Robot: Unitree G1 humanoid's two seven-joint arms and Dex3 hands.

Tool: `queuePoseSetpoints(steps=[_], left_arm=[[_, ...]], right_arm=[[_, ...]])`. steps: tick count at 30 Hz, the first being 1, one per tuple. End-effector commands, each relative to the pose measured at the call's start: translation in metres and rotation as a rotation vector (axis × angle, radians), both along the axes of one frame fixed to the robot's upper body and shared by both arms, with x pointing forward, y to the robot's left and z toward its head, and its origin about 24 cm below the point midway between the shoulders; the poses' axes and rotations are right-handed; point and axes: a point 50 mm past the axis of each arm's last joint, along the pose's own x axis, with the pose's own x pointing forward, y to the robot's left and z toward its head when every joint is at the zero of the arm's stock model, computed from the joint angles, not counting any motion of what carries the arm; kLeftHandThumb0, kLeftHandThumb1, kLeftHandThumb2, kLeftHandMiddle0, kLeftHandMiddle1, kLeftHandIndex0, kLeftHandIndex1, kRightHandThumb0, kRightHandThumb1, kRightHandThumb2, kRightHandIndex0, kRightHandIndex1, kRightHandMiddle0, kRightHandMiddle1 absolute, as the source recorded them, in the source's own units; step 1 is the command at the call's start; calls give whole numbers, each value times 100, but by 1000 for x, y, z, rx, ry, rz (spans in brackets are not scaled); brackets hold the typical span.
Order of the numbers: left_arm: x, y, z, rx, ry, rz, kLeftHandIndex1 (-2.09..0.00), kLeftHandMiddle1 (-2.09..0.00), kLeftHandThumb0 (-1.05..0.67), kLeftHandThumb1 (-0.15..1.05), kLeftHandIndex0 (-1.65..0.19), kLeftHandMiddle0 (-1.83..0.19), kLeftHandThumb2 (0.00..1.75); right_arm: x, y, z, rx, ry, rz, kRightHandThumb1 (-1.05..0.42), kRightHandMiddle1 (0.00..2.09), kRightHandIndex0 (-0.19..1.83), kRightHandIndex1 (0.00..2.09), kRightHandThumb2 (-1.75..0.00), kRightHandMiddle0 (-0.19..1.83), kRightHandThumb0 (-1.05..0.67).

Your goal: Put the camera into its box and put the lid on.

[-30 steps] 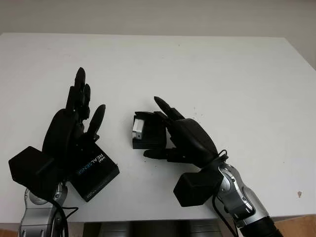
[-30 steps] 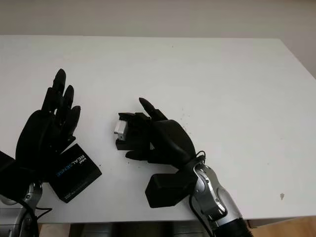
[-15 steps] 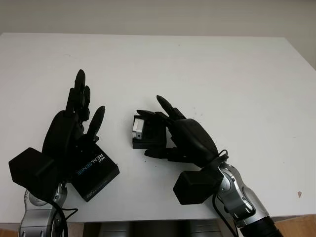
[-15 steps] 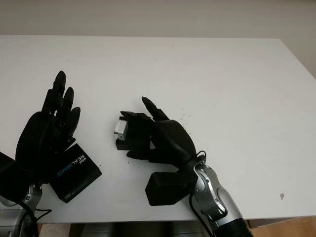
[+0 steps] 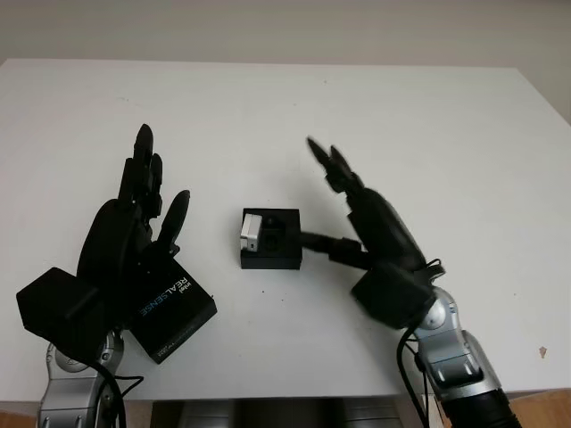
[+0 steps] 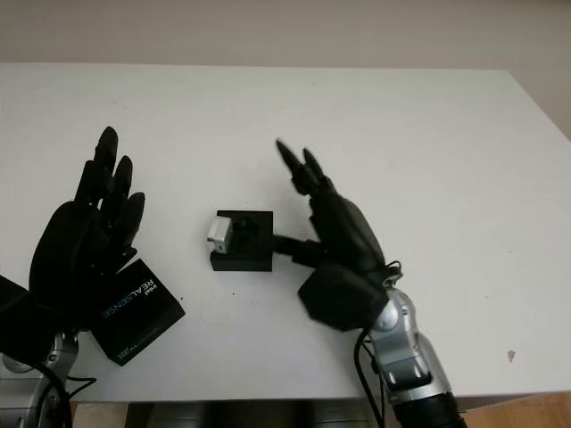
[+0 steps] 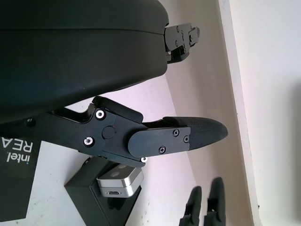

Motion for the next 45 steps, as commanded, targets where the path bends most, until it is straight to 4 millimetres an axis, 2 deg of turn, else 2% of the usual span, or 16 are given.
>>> queuePoseSetpoints(steps=[1,10,12,13,15,17,21,23,25,27,30,34,40,43,45], left_arm=[[1,-3,1,-4,-14,0,-5,-5,-68,105,19,18,49],[3,-7,-1,-14,-25,16,-5,-6,-69,105,18,17,49],[3,-8,-2,-15,-26,18,-5,-5,-69,105,18,17,50],[3,-8,-2,-15,-25,20,-5,-5,-69,105,18,17,50],[4,-10,-2,-20,-29,19,-5,-5,-69,105,19,17,50],[5,-11,-2,-26,-30,17,-5,-5,-68,105,19,17,50],[5,-13,-1,-30,-31,26,-5,-5,-69,105,19,17,50],[5,-14,-2,-32,-31,32,-5,-6,-69,105,18,17,50],[5,-14,-2,-33,-31,33,-6,-6,-69,105,18,16,50],[5,-15,-2,-37,-30,34,-5,-6,-69,105,18,17,50],[4,-15,-2,-35,-31,39,-5,-5,-70,105,18,17,50],[4,-14,-2,-52,-37,41,-5,-5,-70,105,19,17,49],[3,-13,-2,-46,-38,50,-5,-5,-70,105,19,18,50],[2,-12,-3,-44,-37,53,-5,-5,-69,105,19,17,50],[2,-12,-4,-41,-34,56,-5,-6,-69,105,18,17,50]], right_arm=[[-3,-2,0,60,29,7,-105,3,-19,0,-33,-19,-79],[-5,-11,-4,152,102,-17,-105,1,-18,2,-38,-19,-77],[-6,-12,-4,138,108,-26,-105,2,-17,3,-37,-19,-76],[-6,-12,-3,120,109,-34,-105,5,-13,5,-31,-13,-74],[-9,-11,5,42,68,-60,-103,10,-1,10,-18,0,-72],[-12,-9,22,-75,-10,-72,-99,14,12,15,-9,12,-71],[-19,3,62,-368,-227,-47,-95,24,26,21,-5,30,-76],[-25,13,78,-487,-298,-7,-93,40,25,22,-5,24,-78],[-29,20,85,-558,-332,6,-93,52,24,21,-5,17,-78],[-32,29,89,-645,-385,3,-93,58,26,22,-5,18,-82],[-34,43,91,-757,-453,-13,-96,67,32,25,-6,23,-89],[-30,60,87,-879,-475,-35,-92,75,38,28,-4,27,-89],[-27,79,76,-969,-445,-20,-88,60,40,22,-5,35,-85],[-25,89,67,-1016,-436,-21,-89,62,41,21,-5,38,-86],[-23,95,62,-1032,-421,-25,-92,66,40,19,-6,33,-86]])
